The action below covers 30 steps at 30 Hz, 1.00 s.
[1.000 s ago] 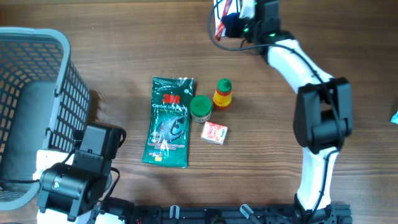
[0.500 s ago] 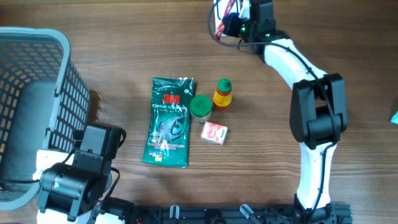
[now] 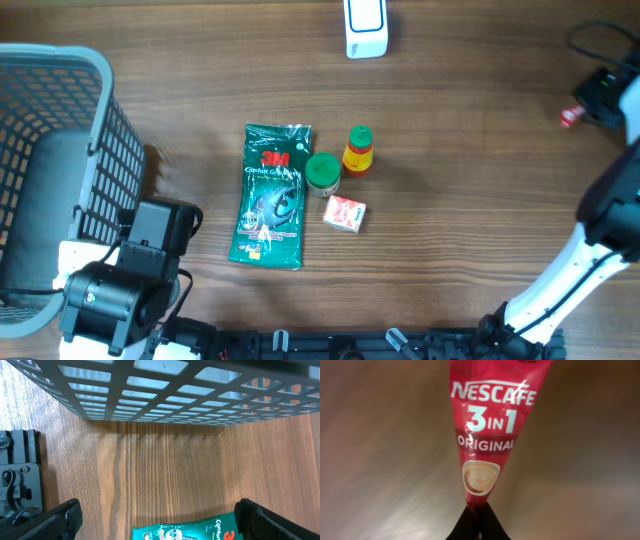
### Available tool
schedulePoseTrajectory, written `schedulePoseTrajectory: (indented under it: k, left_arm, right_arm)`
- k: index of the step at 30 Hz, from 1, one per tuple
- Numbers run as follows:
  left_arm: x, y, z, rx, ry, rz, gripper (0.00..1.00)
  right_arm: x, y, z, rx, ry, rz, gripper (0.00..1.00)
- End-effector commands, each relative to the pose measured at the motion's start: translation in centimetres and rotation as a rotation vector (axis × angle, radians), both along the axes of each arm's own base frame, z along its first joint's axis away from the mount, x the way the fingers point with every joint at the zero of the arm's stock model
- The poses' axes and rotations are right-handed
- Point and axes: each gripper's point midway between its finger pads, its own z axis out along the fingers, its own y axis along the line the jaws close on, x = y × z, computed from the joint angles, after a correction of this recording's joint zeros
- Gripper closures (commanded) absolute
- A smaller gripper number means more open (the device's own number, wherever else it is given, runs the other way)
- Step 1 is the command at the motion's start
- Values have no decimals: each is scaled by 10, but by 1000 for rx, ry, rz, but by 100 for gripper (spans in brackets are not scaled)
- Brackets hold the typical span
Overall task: Scan the item barcode
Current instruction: 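Move the stick right and drop it off the table edge, then reach the right gripper to the red-capped sauce bottle and grasp it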
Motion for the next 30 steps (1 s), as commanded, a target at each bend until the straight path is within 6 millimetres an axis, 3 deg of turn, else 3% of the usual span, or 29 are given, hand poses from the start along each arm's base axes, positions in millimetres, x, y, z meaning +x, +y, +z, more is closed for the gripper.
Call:
schedulePoseTrajectory:
  k: [1, 4, 6, 8, 9, 11, 13, 15, 17, 20, 22, 24, 30]
  left_arm:
    - [-1, 2, 1, 6, -2, 6, 0]
    - [-1, 2, 1, 6, -2, 6, 0]
    - [-1, 2, 1, 6, -3, 6, 0]
    - [-1, 2, 1, 6, -3, 6, 0]
    - [-1, 2, 1, 6, -3, 6, 0]
    - [0, 2, 1, 6, -2, 6, 0]
    - [-1, 2, 1, 6, -3, 6, 0]
    - [-1, 2, 1, 6, -3, 6, 0]
    - [-1, 2, 1, 6, -2, 6, 0]
    - [-1, 2, 1, 6, -2, 6, 0]
    - [-1, 2, 1, 6, -2, 6, 0]
    - [-1, 2, 1, 6, -3, 6, 0]
    - [-1, 2, 1, 6, -3, 6, 0]
  right_arm:
    - [-49, -51, -3, -32, 73, -87, 92]
    - [-76, -74, -3, -25, 101, -126, 87]
    - [-88, -80, 3, -11, 106, -159, 72]
    - [-89, -82, 22, -10, 75, -185, 46]
    - [-85, -77, 36, 1, 41, -171, 35]
    - [-69, -59, 64, 39, -58, -114, 1]
    - [-52, -32, 97, 81, -158, -43, 0]
    - [-43, 11, 141, 144, -233, -55, 0]
    - [-43, 45, 160, 201, -250, -40, 0]
    - [-40, 131, 186, 281, -238, 128, 0]
    - [-44, 171, 189, 306, -197, 202, 0]
    - [-54, 231, 186, 346, -111, 320, 0]
    - [-72, 355, 181, 362, -10, 617, 0]
